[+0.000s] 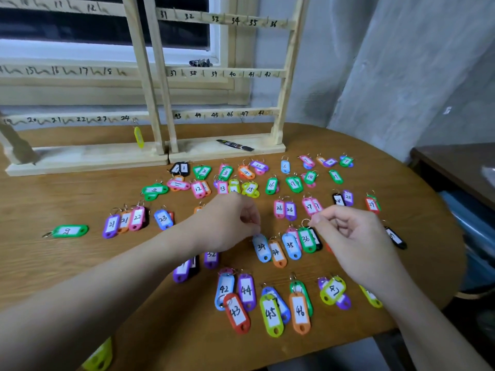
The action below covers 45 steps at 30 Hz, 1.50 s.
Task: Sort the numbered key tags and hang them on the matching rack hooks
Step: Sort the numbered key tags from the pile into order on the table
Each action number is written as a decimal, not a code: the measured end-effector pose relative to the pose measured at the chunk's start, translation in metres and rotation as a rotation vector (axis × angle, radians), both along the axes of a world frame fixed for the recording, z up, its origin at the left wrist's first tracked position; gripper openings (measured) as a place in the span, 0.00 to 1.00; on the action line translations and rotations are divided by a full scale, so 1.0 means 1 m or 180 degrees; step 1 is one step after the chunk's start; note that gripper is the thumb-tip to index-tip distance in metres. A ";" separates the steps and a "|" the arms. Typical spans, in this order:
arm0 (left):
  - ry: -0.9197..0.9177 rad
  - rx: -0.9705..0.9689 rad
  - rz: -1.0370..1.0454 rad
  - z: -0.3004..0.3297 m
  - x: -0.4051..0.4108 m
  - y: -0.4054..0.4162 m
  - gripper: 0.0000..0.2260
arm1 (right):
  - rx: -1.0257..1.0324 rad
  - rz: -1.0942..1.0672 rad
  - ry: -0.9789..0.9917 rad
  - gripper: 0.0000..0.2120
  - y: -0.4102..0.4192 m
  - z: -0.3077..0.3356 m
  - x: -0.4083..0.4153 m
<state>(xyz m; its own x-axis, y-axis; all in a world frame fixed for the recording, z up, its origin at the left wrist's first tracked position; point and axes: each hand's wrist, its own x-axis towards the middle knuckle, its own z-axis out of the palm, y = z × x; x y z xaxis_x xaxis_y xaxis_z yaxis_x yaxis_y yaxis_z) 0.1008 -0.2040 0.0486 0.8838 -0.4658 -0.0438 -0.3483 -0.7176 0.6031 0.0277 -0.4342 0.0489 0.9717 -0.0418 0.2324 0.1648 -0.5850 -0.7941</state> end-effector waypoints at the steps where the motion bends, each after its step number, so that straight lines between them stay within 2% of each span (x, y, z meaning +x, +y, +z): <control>1: -0.0040 -0.0023 0.0037 0.001 0.001 0.004 0.02 | 0.0047 0.0058 0.0022 0.11 0.002 0.002 0.001; 9: -0.0364 -0.0058 0.0570 0.014 -0.004 0.082 0.05 | 0.0149 0.0445 -0.0048 0.11 0.041 0.015 0.021; 15: -0.0473 -0.0020 0.1110 0.015 -0.025 0.171 0.04 | -0.0154 0.0844 -0.0149 0.11 0.103 0.023 0.045; 20: -0.0508 -0.0036 0.1703 0.010 -0.053 0.253 0.05 | -0.0384 0.1309 -0.0109 0.11 0.175 0.034 0.065; 26: -0.0452 -0.0090 0.2436 -0.004 -0.091 0.341 0.06 | -0.0552 0.1857 -0.0108 0.07 0.278 0.030 0.090; 31: -0.0679 0.0067 0.3318 -0.023 -0.108 0.401 0.05 | -0.0856 0.2267 -0.0020 0.05 0.360 0.013 0.108; 34: -0.0941 0.0120 0.3636 -0.036 -0.107 0.423 0.03 | -0.0939 0.2431 0.0066 0.04 0.407 -0.001 0.120; 38: -0.1136 0.0119 0.3611 -0.046 -0.092 0.440 0.16 | -0.1038 0.2590 0.0030 0.06 0.468 -0.016 0.136; 41: -0.1102 0.0167 0.3467 -0.048 -0.079 0.445 0.25 | -0.1011 0.2548 0.0022 0.11 0.509 -0.029 0.146; 45: -0.1127 0.0236 0.3445 -0.050 -0.065 0.454 0.28 | -0.1095 0.2240 -0.0120 0.15 0.546 -0.039 0.153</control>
<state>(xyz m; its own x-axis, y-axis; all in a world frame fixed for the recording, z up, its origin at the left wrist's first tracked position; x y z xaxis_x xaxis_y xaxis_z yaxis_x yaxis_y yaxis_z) 0.0362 0.2501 -0.0011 0.7882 0.5416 0.2922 0.3328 -0.7745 0.5379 0.1808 0.1118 0.0100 0.7343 0.6612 0.1538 0.6112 -0.5453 -0.5736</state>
